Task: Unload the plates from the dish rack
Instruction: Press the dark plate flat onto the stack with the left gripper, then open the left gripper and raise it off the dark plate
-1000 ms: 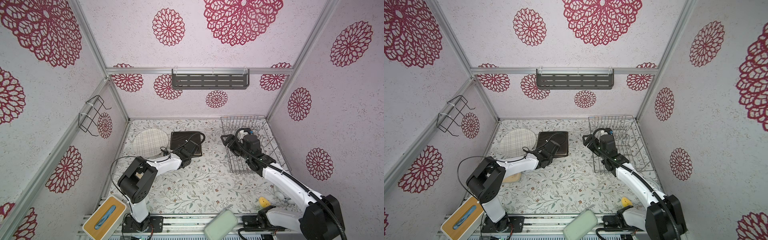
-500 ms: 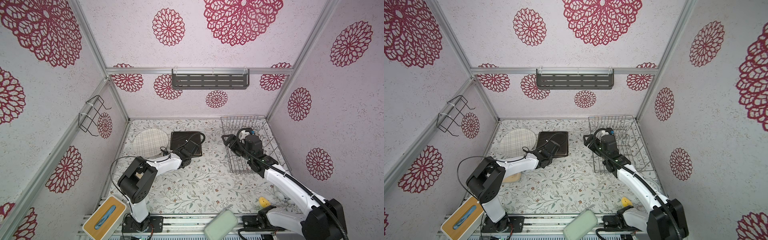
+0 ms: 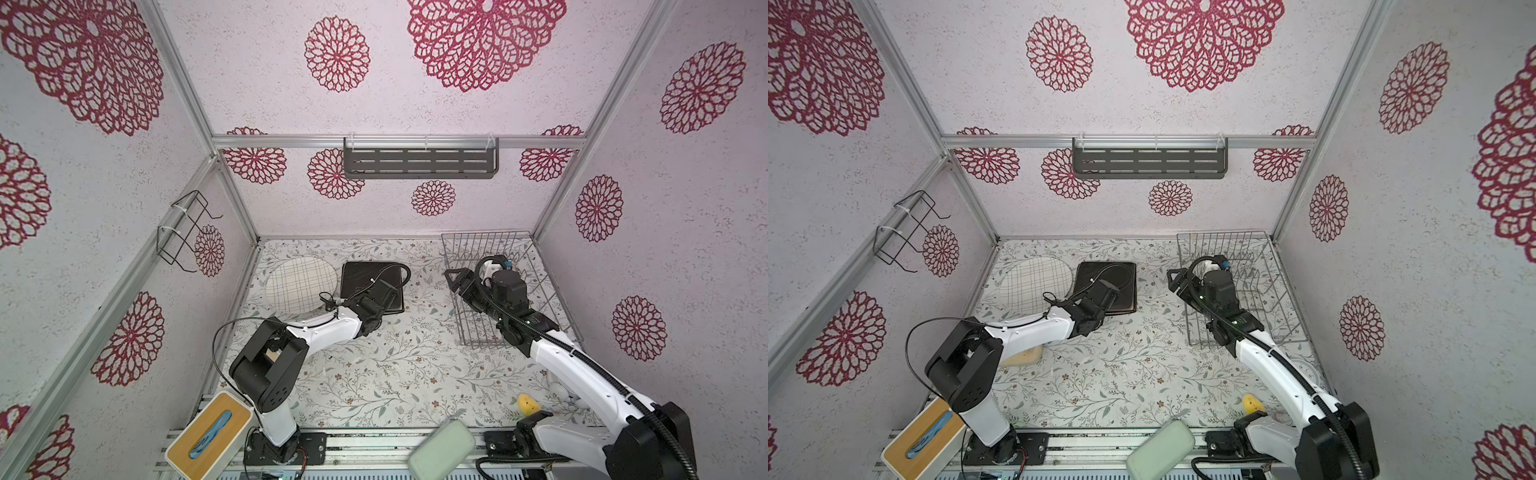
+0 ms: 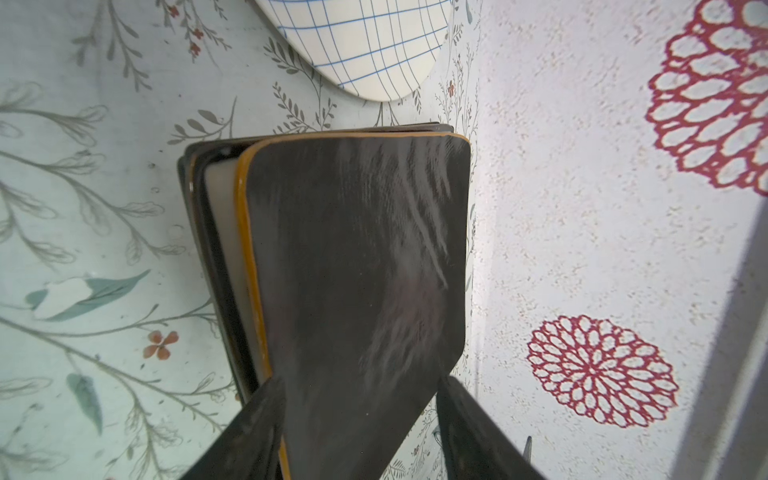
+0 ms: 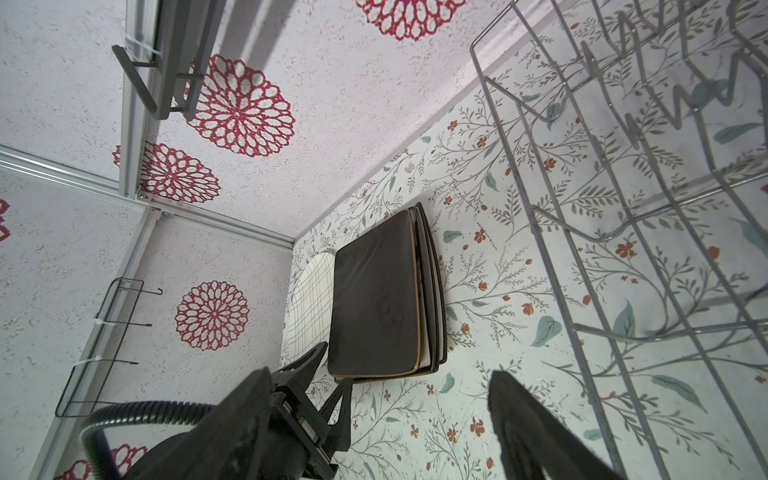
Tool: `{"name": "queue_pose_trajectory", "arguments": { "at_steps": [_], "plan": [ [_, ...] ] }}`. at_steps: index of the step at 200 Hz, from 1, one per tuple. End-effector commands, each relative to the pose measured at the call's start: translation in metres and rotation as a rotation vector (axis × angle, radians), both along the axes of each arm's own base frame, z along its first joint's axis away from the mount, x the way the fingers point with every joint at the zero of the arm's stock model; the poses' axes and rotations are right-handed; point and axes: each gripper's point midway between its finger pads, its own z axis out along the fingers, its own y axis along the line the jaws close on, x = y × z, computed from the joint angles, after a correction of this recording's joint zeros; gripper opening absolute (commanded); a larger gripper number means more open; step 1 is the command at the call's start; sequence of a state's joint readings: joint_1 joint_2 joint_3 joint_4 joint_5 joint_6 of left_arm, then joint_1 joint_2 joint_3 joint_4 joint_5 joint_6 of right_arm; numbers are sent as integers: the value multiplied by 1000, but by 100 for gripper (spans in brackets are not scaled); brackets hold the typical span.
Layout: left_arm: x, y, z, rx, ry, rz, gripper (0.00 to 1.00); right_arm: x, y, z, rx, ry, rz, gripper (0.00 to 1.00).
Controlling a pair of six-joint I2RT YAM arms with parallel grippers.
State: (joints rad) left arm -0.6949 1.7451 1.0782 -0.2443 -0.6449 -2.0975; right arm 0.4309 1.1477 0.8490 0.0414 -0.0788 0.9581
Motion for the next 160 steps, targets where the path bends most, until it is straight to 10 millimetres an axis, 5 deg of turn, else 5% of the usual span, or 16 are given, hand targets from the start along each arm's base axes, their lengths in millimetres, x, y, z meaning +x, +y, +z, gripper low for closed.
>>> {"name": "queue_pose_trajectory", "arguments": {
  "at_steps": [1,72,83,97,160],
  "plan": [
    [-2,-2,17,-196,-76,153,62,-2,-5,27,-1,-75,-13,85],
    [-17,14,46,-149,-163,168,68,-8,-9,27,-18,-102,-10,88],
    [-21,22,60,-96,-192,170,76,-10,-11,28,-22,-112,-10,89],
    [-29,34,75,-23,-214,190,99,-11,-13,31,-25,-132,-12,91],
    [-62,94,134,246,-377,276,97,-13,-31,27,-76,-175,-59,99]
  ]
}}
